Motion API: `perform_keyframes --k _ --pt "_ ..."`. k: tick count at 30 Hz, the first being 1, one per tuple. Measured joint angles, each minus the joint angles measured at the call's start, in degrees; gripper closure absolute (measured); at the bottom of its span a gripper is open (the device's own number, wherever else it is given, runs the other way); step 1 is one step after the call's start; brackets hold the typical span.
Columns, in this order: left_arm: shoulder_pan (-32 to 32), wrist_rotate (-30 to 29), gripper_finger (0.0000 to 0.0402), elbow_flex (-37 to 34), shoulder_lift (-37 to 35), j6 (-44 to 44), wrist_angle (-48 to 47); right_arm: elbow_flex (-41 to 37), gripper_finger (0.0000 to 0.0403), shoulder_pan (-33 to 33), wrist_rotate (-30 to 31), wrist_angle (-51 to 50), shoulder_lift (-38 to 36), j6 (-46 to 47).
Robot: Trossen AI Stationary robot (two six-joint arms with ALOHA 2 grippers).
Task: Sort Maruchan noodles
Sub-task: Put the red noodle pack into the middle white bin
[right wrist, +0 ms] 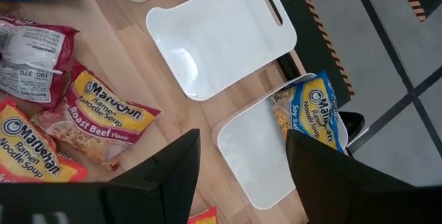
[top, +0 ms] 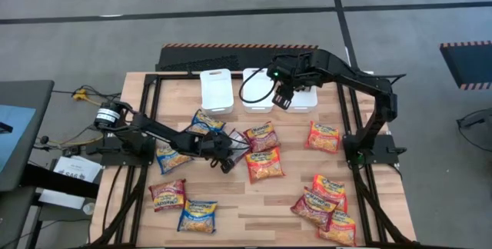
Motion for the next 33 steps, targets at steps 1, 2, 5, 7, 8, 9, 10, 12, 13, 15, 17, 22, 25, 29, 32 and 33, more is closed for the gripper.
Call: perform_keyframes --k 1,2,5,7,8,9,10,12,13,15,17,22,25,29,32,33 --pt "0.0 0.1 0.0398 0.0 0.0 0.1 0.0 0.0 0.0163 0.0 0.0 0.0 0.0 0.0" --pt "0.0 0.4 0.0399 0.0 0.0 0.3 0.1 0.0 0.0163 0.0 0.0 0.0 0.0 0.0" --pt "0.3 4.8 0.0401 -0.4 -1.4 1.6 0.9 0.0 0.0163 0.0 0.0 0.0 0.0 0.0" --pt "0.4 8.3 0.0401 -0.7 -3.6 1.8 1.3 0.0 0.0163 0.0 0.0 0.0 0.0 0.0" --pt "0.6 10.1 0.0401 -0.8 -5.1 1.9 0.5 0.0 0.0163 0.0 -0.1 0.0 0.0 0.0" --pt "0.6 11.4 0.0401 -0.9 -7.1 1.9 0.3 0.0 0.0163 0.0 -0.7 -0.1 0.0 0.0" --pt "0.9 11.6 0.0401 -1.0 -8.9 2.0 -0.9 0.0 0.0163 0.0 -1.8 -0.1 0.0 -0.3" --pt "1.8 12.0 0.0401 -0.9 -13.0 2.4 -1.4 0.0 0.0163 0.0 -4.5 -0.3 0.0 -1.5" --pt "2.3 11.8 0.0401 -0.8 -15.2 2.8 -1.9 0.0 0.0163 0.0 -5.9 -0.3 0.0 -1.9" --pt "3.3 12.0 0.0401 -0.7 -19.2 3.0 -3.9 0.0 0.0163 0.1 -8.9 -0.4 0.0 -2.5" --pt "4.2 12.5 0.0401 -0.8 -22.9 3.4 -5.8 0.0 0.0163 0.4 -12.0 -0.4 0.0 -4.1" --pt "6.9 13.1 0.0401 -0.6 -31.0 4.4 -6.9 0.0 0.0163 1.8 -20.4 0.9 0.0 -8.6" --pt "8.5 13.7 0.0401 -0.5 -34.4 4.4 -7.1 0.0 0.0163 3.0 -25.2 3.3 0.0 -11.9" --pt "10.1 13.7 0.0401 -0.5 -36.7 5.1 -9.3 0.0 0.0163 4.7 -28.2 6.9 0.4 -12.5" --pt "10.5 16.0 0.0401 -0.5 -37.2 6.3 -10.8 0.0 0.0163 5.8 -28.2 7.2 0.9 -12.7" --pt "10.5 17.0 0.0401 -0.5 -37.2 7.1 -11.3 0.1 0.0163 6.3 -28.2 7.8 1.5 -12.8"
